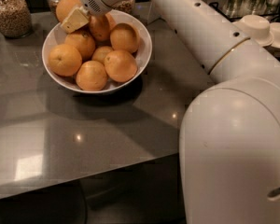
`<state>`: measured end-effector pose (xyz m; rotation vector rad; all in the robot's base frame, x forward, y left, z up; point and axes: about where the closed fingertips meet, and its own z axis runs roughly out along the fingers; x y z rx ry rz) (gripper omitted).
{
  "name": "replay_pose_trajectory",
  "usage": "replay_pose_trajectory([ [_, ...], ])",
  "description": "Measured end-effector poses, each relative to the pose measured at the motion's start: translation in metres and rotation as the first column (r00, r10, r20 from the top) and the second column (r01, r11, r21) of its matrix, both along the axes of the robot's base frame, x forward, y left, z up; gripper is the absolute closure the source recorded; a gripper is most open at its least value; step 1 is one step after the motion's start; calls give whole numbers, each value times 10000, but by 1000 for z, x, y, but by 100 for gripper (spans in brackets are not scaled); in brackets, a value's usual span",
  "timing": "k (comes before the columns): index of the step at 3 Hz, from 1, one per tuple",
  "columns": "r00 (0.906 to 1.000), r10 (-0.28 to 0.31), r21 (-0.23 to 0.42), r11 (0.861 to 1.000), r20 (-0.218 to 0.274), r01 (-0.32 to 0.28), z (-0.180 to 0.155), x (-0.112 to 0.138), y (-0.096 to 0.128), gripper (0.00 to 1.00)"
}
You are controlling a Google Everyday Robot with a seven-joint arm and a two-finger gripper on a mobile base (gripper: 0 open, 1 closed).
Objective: Pick orange from white bowl
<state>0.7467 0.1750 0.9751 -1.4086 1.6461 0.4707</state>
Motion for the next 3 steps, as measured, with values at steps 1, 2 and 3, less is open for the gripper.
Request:
replay_pose_trajectory([
  [1,9999,13,76,10000,147,-14,1,-2,-1,67],
  [2,9992,53,233,9997,392,-62,7,-6,-5,91],
  [3,9978,46,489,9988,658,-79,18,-15,-16,100],
])
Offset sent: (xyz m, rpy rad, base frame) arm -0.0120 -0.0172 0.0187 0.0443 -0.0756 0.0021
